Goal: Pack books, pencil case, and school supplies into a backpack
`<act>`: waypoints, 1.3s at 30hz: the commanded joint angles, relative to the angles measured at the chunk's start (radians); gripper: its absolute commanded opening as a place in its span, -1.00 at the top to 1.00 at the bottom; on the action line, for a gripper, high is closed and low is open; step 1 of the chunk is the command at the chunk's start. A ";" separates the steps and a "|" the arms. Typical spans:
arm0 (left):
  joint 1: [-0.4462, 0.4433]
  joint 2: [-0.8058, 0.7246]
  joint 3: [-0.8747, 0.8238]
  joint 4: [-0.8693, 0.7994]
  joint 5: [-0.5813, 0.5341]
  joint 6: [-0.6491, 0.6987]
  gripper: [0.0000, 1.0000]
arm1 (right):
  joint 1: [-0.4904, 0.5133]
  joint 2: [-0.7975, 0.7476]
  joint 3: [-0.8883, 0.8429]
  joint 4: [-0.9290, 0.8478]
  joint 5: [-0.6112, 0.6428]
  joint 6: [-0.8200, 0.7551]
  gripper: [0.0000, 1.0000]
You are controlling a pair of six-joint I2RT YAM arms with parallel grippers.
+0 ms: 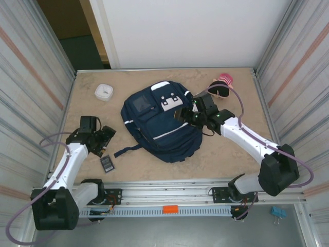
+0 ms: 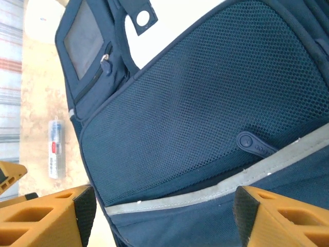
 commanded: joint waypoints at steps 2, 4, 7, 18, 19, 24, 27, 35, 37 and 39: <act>0.027 0.060 0.003 0.024 0.016 0.076 -0.75 | 0.012 -0.001 0.029 0.012 -0.009 -0.031 -0.43; 0.027 0.097 0.013 0.020 0.026 0.084 -0.75 | 0.012 0.000 0.021 0.018 -0.012 -0.025 -0.43; 0.027 0.127 0.014 0.026 0.057 0.076 -0.74 | 0.013 0.001 0.013 0.019 -0.017 -0.025 -0.43; 0.027 0.253 0.141 0.027 -0.115 0.238 -0.73 | 0.014 0.016 0.016 0.006 -0.022 -0.042 -0.42; 0.027 0.286 0.162 0.018 -0.139 0.269 -0.73 | 0.014 0.016 0.016 0.005 -0.022 -0.043 -0.42; 0.028 0.424 0.227 0.009 -0.213 0.349 -0.76 | 0.015 0.016 0.022 -0.010 -0.031 -0.065 -0.42; 0.027 0.491 0.253 0.014 -0.243 0.372 -0.76 | 0.015 0.013 0.024 -0.022 -0.028 -0.072 -0.42; 0.028 0.608 0.297 0.066 -0.264 0.380 -0.42 | 0.017 0.024 0.039 -0.040 -0.033 -0.088 -0.41; 0.028 0.619 0.302 0.077 -0.257 0.370 -0.34 | 0.017 0.026 0.041 -0.045 -0.032 -0.091 -0.40; 0.028 0.623 0.302 0.089 -0.252 0.363 -0.20 | 0.017 0.027 0.044 -0.047 -0.032 -0.093 -0.40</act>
